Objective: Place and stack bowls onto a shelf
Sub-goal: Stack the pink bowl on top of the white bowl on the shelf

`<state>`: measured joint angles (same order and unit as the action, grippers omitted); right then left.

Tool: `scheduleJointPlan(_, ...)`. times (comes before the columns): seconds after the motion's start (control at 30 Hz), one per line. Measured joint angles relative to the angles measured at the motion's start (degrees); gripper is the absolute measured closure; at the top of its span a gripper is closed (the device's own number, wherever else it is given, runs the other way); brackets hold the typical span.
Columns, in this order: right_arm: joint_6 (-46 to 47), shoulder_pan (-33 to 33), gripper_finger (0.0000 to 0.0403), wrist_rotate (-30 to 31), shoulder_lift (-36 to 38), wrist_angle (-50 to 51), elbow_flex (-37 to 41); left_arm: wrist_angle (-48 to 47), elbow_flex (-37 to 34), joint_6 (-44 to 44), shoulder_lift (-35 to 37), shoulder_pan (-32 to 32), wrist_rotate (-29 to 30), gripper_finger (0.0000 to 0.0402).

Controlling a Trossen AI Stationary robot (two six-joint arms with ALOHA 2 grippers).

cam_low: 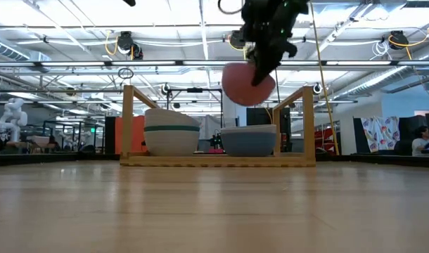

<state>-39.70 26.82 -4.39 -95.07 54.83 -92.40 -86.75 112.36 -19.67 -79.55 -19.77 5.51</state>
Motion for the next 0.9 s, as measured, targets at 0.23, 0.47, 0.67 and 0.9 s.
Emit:
scheduleJointPlan(0.23,-0.4,2.7,0.0403,-0.4,-5.2,0.0,0.0,0.0,0.0,0.3,0.0,0.0,0.0,0.0396)
scheduleJointPlan(0.47,-1.3,4.0,0.0403,-0.2,-11.3,1.9,0.0,0.0,0.0,0.4,0.0,0.0,0.0,0.0396)
scheduleJointPlan(0.67,-1.9,3.9,0.0403,-1.0,-14.8,2.4,-0.1,0.0,0.0,0.4,0.0,0.0,0.0,0.0396)
scheduleJointPlan(0.9,-3.1,3.9,0.0403,-4.3,-15.3,2.2,-0.1,0.0,0.0,0.4,0.0,0.0,0.0,0.0396)
